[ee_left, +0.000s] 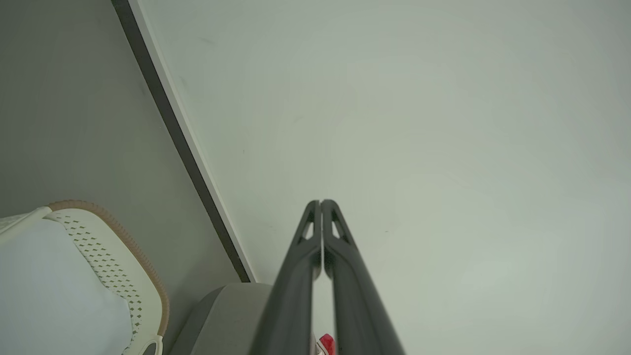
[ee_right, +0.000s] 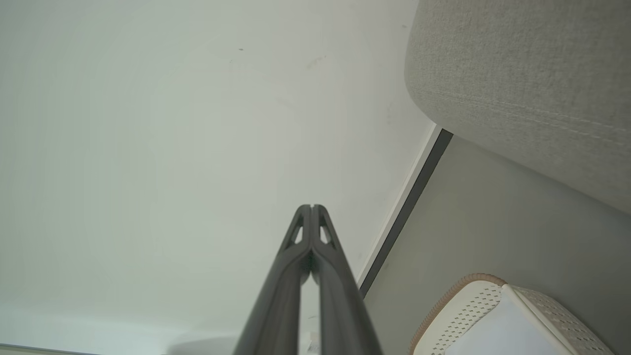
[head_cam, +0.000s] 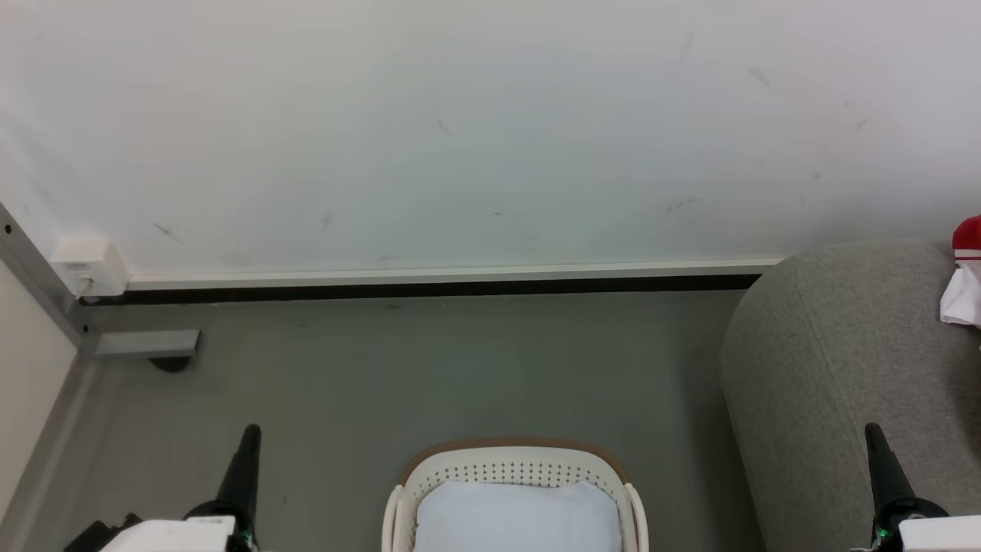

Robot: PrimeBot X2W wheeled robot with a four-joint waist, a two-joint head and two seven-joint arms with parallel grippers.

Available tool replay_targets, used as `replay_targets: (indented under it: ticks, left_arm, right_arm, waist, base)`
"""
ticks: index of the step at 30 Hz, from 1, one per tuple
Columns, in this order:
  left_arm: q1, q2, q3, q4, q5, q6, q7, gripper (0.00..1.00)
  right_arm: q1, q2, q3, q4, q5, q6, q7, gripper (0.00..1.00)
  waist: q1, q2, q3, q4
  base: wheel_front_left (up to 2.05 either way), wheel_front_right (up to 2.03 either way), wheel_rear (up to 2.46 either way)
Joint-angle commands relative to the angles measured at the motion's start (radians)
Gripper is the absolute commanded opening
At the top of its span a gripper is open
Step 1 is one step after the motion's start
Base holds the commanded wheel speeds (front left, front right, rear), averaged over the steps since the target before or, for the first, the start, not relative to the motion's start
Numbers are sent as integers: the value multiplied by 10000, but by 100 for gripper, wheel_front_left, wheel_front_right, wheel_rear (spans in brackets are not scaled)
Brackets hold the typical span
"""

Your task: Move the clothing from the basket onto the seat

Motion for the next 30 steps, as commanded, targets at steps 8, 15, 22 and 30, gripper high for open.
replay_targets:
  ticks: [8,15,22,30]
  left_arm:
    - [-147,74,149,-167,-683,-84,193,0]
    - [-155,77,226,-235,-1190,-80,342,0]
    - [-164,78,284,-296,-1537,-89,449,0]
    - [-164,78,304,-320,-1722,-84,488,0]
  right_arm:
    - [-218,-101,-81,-144,784,-21,202,0]
    - [-237,-103,-122,-214,1330,-22,334,0]
    - [-283,-104,-154,-268,1799,-24,449,0]
    - [-299,-101,-162,-278,1918,-24,479,0]
  waist:
    - [0,0,30,5]
    - [0,0,55,10]
    - [-1,0,77,14]
    - [-1,0,88,16]
  base:
    - [0,0,0]
    - [0,0,0]
    - [0,0,0]
    - [0,0,0]
